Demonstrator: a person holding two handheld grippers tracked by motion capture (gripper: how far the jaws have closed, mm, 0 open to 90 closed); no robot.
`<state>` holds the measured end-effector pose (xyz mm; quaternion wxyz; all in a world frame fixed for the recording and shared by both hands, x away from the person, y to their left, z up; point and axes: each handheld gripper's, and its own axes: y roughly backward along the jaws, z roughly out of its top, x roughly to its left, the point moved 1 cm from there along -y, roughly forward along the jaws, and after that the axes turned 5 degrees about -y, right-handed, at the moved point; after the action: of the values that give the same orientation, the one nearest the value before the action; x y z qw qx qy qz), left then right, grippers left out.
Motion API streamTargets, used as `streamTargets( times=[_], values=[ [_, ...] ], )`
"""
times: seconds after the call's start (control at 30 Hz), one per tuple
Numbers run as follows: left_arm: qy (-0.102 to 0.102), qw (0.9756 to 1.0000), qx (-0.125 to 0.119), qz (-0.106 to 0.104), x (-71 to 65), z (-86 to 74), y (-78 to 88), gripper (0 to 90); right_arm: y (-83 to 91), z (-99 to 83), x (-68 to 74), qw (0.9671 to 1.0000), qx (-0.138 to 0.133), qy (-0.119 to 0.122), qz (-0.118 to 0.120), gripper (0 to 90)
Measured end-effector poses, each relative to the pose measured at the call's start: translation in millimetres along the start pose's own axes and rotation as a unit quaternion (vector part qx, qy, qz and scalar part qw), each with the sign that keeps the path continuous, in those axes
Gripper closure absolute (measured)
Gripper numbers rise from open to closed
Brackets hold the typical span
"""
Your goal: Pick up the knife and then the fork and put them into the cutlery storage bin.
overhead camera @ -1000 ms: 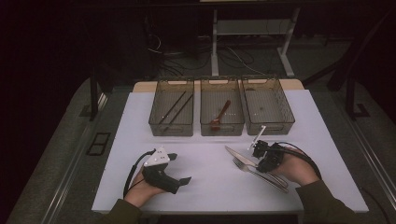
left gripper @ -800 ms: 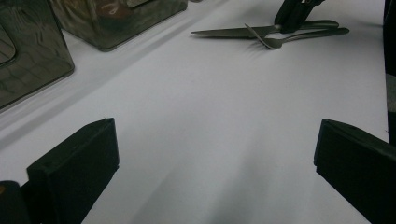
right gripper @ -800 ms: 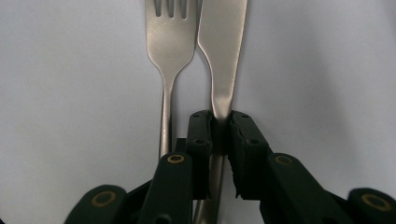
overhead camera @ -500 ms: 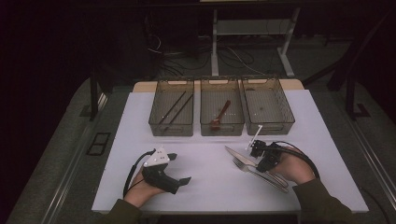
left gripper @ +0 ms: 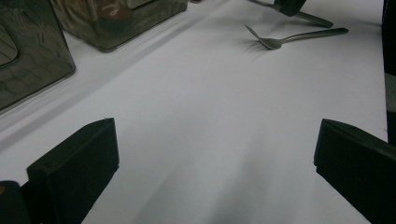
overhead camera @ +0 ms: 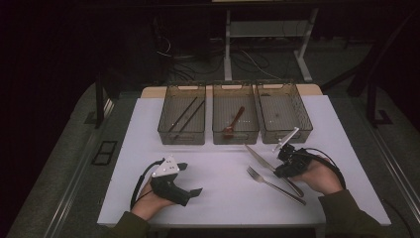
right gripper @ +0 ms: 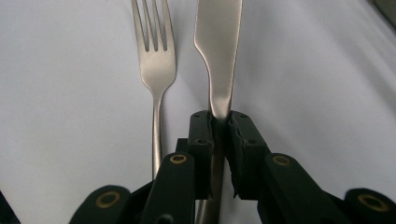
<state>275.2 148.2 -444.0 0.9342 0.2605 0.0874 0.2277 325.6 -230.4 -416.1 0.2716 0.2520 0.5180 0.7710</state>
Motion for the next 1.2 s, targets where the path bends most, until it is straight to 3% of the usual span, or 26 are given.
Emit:
streamTargets(
  times=[0.2, 0.43, 0.73, 1.0, 1.2],
  values=[
    [-0.001, 1.0, 0.0, -0.003, 0.0, -0.4, -0.5, 0.0, 8.7, -4.9, -6.0, 0.9988, -0.047, -0.002, 0.016, 79.2],
    [-0.002, 1.0, 0.001, -0.004, -0.2, -0.3, -0.5, 0.0, 20.1, -10.1, -11.5, 0.9946, -0.1, -0.012, 0.028, 79.6],
    [-0.002, 1.0, 0.0, -0.004, -0.1, -0.1, -0.2, 0.0, 26.8, -17.7, -24.8, 0.9855, -0.162, -0.037, 0.033, 79.8],
    [-0.003, 1.0, -0.001, -0.006, -0.7, -0.1, -0.3, 0.0, 39.6, -20.2, -29.9, 0.9742, -0.217, -0.051, 0.034, 79.7],
    [-0.001, 0.9999, -0.009, -0.005, -0.4, 0.7, 1.2, 0.0, 51.3, -17.4, -34.3, 0.9688, -0.24, -0.055, 0.028, 79.7]
  ],
)
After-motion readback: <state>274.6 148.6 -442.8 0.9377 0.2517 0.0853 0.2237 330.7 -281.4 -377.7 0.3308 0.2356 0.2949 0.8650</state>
